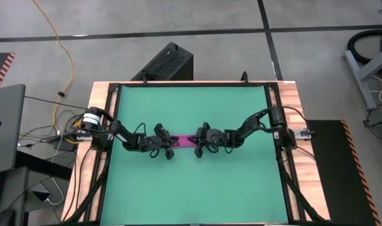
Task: Roll towel into tight, uniform cylinder
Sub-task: Roll the pink towel
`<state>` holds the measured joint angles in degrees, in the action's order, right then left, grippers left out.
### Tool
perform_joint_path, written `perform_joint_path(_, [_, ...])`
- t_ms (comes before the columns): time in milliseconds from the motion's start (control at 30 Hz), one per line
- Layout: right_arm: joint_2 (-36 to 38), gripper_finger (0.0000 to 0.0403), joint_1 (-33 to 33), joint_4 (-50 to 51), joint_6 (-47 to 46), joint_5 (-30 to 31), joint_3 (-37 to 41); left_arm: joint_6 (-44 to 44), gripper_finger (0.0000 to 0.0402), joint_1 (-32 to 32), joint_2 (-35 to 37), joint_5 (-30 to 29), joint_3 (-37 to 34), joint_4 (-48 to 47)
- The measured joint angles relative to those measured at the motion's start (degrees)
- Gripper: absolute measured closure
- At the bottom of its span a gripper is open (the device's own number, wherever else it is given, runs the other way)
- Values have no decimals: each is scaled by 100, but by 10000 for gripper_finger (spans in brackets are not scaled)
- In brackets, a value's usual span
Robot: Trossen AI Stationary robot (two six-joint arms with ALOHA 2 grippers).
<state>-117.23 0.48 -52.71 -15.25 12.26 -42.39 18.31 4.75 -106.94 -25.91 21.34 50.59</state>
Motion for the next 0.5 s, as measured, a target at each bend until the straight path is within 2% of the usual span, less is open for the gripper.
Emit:
perform_joint_path(133, [228, 396, 84, 1, 33, 170, 196, -23, 401, 0, -2, 2, 0, -7])
perform_joint_path(367, [871, 396, 294, -64, -90, 765, 1014, -55, 401, 0, -4, 4, -7, -5])
perform_joint_path(500, [947, 397, 366, -346, -229, 926, 1331, -55, 401, 0, -7, 5, -9, 24])
